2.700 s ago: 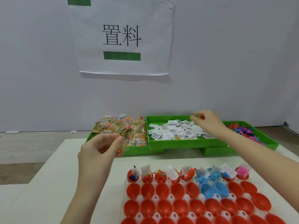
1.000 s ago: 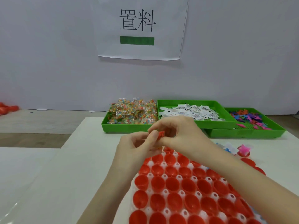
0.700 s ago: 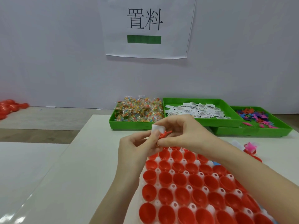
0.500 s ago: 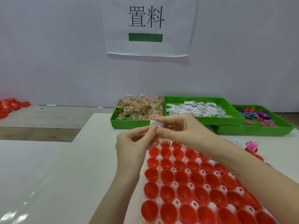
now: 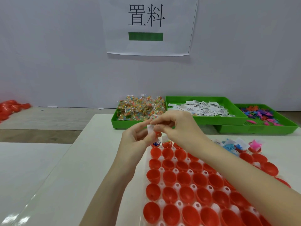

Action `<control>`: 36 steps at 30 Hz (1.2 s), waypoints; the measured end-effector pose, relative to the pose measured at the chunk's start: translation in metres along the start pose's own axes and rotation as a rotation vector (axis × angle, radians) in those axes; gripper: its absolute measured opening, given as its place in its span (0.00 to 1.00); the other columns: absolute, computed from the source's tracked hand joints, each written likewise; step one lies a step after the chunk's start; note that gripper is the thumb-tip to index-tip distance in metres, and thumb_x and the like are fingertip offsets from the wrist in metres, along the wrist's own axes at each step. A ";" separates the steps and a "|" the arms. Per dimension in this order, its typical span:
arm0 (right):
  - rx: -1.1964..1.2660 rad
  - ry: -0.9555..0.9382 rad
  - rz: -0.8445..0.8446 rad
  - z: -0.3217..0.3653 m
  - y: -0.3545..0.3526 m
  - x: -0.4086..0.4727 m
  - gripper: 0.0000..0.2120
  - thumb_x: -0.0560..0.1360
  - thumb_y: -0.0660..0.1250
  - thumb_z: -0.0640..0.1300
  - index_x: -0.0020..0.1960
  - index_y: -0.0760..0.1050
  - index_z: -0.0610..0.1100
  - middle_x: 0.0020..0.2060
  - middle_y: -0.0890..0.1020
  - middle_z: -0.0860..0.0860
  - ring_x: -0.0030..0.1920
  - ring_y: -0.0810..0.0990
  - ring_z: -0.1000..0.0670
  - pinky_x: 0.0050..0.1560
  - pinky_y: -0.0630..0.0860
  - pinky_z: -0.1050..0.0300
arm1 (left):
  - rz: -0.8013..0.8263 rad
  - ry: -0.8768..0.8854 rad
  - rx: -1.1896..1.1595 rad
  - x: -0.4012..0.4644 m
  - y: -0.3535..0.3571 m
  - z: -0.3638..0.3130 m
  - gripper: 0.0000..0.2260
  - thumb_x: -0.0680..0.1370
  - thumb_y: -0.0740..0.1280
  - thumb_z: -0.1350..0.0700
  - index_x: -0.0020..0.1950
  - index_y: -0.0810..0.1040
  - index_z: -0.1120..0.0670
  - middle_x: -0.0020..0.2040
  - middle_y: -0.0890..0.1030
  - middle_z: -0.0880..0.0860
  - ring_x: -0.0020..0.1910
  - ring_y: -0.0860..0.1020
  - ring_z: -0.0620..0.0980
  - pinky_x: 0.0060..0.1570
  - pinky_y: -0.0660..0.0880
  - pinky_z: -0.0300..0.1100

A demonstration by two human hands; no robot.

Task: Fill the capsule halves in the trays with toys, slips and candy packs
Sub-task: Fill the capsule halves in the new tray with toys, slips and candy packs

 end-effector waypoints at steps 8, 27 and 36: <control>-0.100 0.049 0.091 -0.014 0.015 -0.010 0.09 0.76 0.65 0.42 0.53 0.81 0.43 0.44 0.84 0.50 0.38 0.78 0.62 0.43 0.70 0.72 | -0.019 -0.043 0.115 0.003 -0.006 0.011 0.28 0.73 0.68 0.66 0.70 0.65 0.51 0.36 0.84 0.49 0.35 0.82 0.42 0.38 0.76 0.29; -0.416 -0.042 0.427 -0.023 0.032 -0.025 0.06 0.73 0.67 0.43 0.49 0.80 0.44 0.40 0.70 0.54 0.49 0.74 0.49 0.42 0.66 0.58 | 0.360 -0.379 0.887 0.004 -0.029 0.027 0.14 0.67 0.76 0.51 0.49 0.78 0.53 0.38 0.78 0.45 0.33 0.74 0.38 0.27 0.69 0.26; -0.233 0.119 0.363 -0.031 0.028 -0.024 0.21 0.63 0.76 0.50 0.55 0.78 0.51 0.45 0.82 0.54 0.46 0.76 0.57 0.47 0.72 0.62 | 0.343 -0.303 0.964 0.005 -0.029 0.027 0.16 0.67 0.76 0.50 0.50 0.81 0.55 0.36 0.77 0.43 0.33 0.73 0.37 0.31 0.68 0.25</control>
Point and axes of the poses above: each hand's wrist, its own x-axis towards the middle knuckle, its own y-axis out of the palm, z = x × y, the point moved 2 cm from there along x, towards the middle knuckle
